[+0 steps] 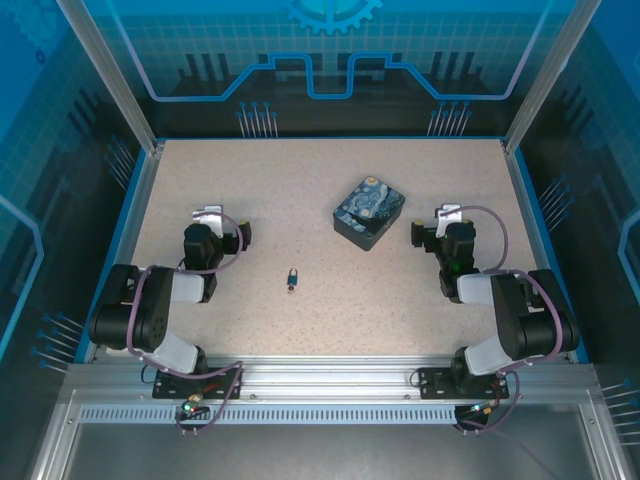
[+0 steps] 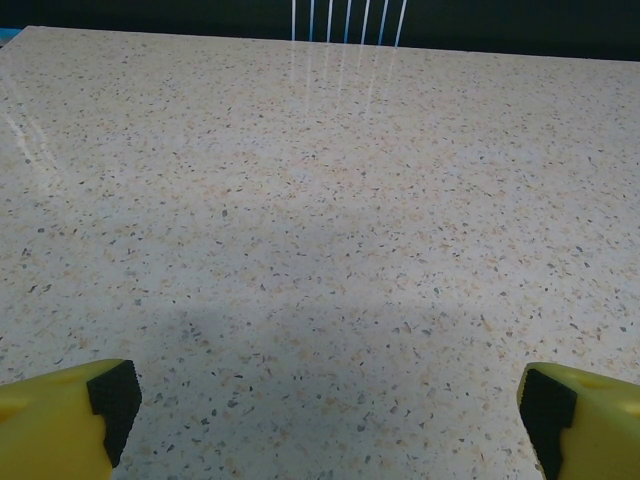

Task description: Unlock the padlock with the key

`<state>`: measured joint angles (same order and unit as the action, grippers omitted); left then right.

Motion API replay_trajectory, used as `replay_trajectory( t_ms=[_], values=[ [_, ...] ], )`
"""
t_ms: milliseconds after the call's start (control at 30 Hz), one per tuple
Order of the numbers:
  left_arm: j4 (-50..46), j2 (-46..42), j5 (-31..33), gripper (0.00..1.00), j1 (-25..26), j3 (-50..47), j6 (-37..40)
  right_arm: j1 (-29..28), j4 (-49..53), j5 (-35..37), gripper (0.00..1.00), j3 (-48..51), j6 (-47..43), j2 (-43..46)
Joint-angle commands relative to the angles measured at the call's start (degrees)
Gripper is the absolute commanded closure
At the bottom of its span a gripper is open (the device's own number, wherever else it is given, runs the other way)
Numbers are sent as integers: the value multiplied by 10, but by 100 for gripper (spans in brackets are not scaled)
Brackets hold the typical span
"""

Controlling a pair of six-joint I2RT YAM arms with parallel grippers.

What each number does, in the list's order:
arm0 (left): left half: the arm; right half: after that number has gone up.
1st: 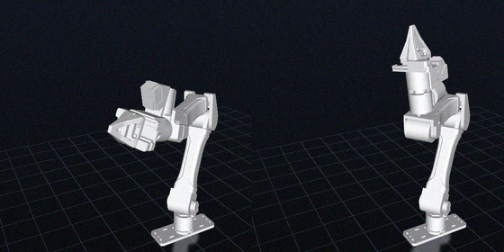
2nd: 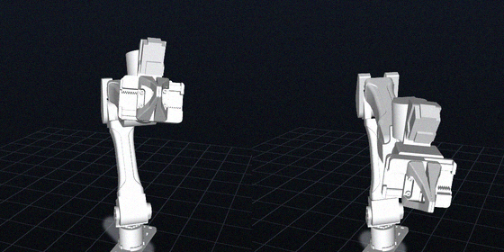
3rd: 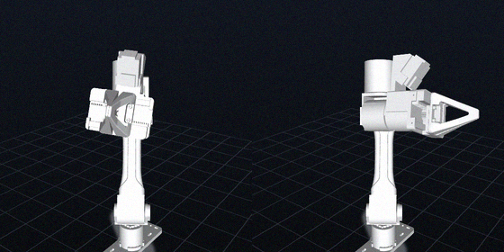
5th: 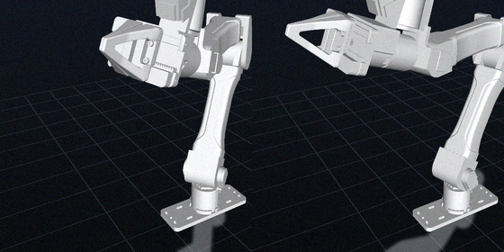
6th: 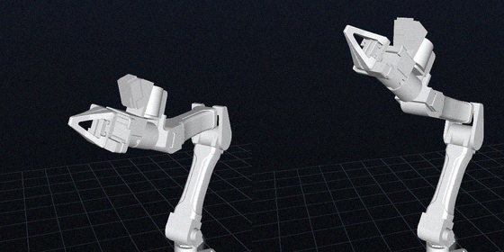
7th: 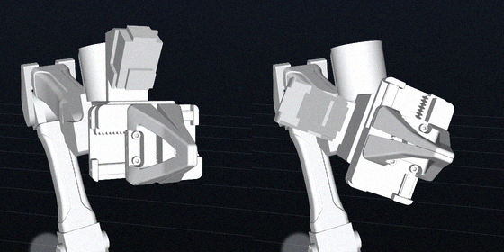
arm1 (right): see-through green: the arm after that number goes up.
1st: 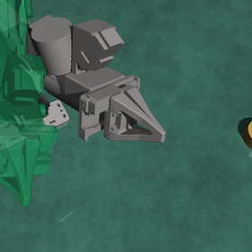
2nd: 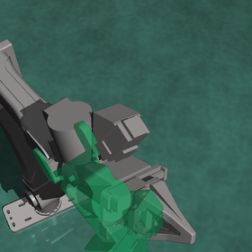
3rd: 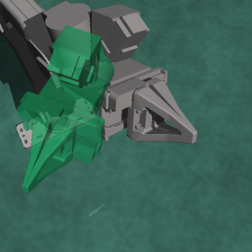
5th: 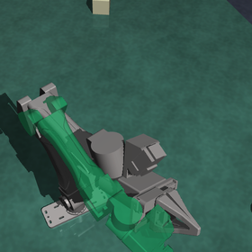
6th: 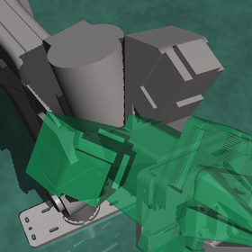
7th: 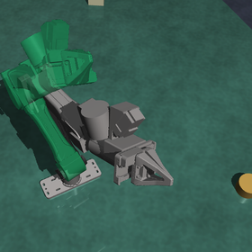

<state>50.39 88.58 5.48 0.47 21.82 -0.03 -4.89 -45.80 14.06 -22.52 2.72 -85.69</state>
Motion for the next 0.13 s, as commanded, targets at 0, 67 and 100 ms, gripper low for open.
replay_trajectory(
  t_ms=[0, 67, 100],
  values=[
    [3, 4, -15, 1, -6, 10, -6, 8, 8, -20, 0, -12, -2, -4],
    [6, 4, -15, 1, -6, 9, -5, 7, 3, -20, 0, -9, -3, -3],
    [6, 4, -15, 1, -6, 8, -5, 7, 1, -20, 0, -7, -4, -3]
  ],
)
